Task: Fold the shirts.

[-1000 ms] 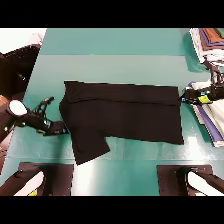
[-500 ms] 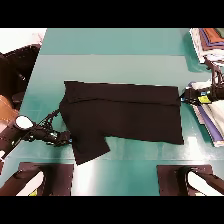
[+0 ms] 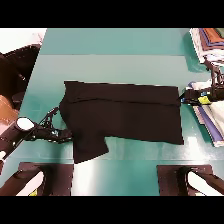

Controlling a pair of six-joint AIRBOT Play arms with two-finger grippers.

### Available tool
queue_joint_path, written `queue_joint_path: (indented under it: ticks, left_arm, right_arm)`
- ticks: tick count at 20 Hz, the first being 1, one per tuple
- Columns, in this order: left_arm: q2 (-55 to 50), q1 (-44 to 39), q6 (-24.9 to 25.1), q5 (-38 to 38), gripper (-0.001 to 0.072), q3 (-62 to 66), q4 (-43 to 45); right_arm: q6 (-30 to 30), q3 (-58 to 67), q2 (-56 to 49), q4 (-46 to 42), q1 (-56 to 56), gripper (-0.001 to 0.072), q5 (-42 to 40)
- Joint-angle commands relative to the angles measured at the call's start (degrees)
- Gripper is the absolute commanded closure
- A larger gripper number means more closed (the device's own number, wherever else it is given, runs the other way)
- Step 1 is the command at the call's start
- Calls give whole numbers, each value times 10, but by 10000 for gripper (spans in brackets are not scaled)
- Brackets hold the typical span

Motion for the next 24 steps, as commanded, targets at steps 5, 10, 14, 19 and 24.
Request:
queue_joint_path:
  ticks: [5,10,14,19,24]
  left_arm:
    - [69,0,-44,-74,683,93,65]
    - [86,0,-46,-90,682,112,65]
    - [86,0,-46,-90,681,112,65]
    - [86,0,-46,-101,681,112,76]
    - [134,0,-108,-175,683,114,179]
  right_arm:
    - [7,-89,29,-74,-94,424,77]
    - [5,-263,46,-54,-233,264,96]
    - [3,-347,46,-52,-212,288,51]
    - [3,-350,46,-24,-134,599,-11]
    - [-5,-272,58,-42,-93,696,70]
